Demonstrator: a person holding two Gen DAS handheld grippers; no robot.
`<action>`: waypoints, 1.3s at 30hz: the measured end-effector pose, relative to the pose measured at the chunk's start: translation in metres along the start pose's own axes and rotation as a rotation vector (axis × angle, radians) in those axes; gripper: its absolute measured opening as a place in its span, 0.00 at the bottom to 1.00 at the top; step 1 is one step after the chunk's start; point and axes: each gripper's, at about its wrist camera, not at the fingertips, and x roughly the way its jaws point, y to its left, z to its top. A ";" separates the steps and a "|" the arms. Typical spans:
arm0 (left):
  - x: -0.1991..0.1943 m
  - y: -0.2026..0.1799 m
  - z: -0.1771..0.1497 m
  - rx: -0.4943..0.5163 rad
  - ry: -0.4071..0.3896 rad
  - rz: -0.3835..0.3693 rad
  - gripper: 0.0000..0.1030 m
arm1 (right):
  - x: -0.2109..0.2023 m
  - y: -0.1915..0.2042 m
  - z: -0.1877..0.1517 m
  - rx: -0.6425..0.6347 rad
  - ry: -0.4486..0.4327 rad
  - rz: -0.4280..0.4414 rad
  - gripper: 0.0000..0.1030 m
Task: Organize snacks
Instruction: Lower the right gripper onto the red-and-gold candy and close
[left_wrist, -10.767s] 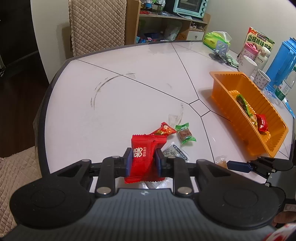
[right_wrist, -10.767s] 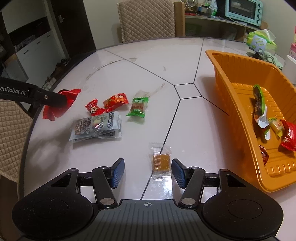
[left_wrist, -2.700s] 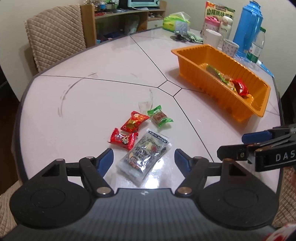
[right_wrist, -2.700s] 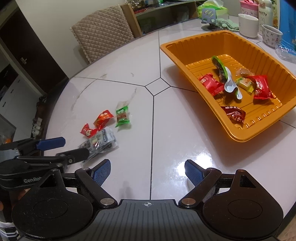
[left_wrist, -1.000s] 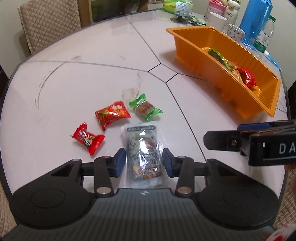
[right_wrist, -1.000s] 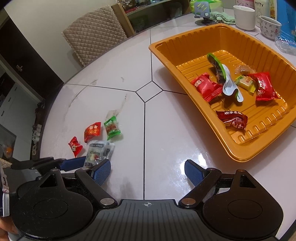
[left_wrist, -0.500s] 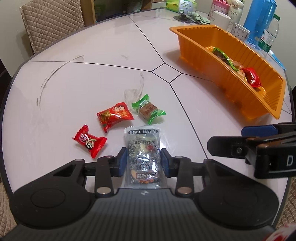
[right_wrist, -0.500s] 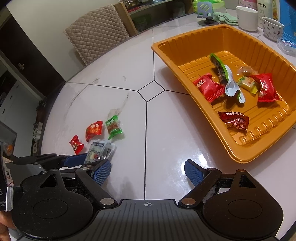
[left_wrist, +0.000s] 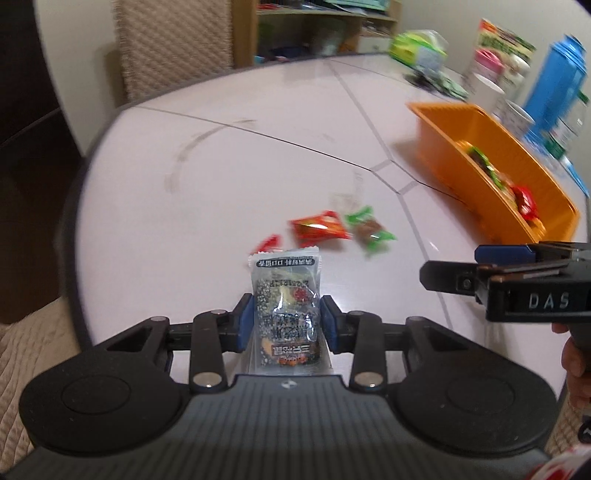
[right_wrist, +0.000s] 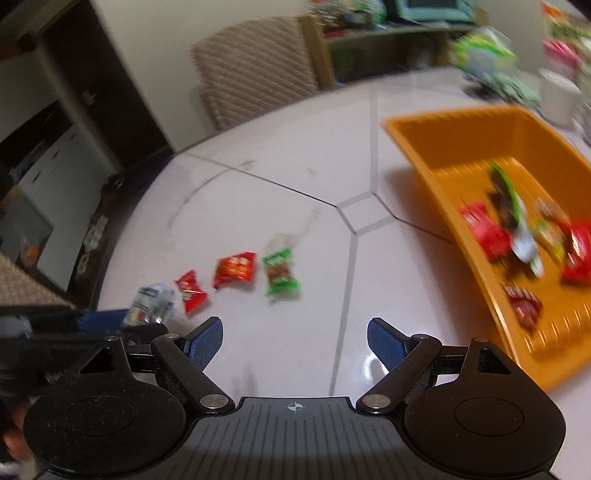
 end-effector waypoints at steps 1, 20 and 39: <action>-0.002 0.006 0.000 -0.015 -0.004 0.014 0.33 | 0.003 0.004 0.001 -0.028 -0.003 0.007 0.70; -0.008 0.062 0.007 -0.183 -0.037 0.125 0.33 | 0.090 0.051 0.025 -0.449 0.021 0.072 0.45; -0.002 0.068 0.008 -0.234 -0.024 0.151 0.33 | 0.126 0.058 0.025 -0.549 0.054 0.107 0.29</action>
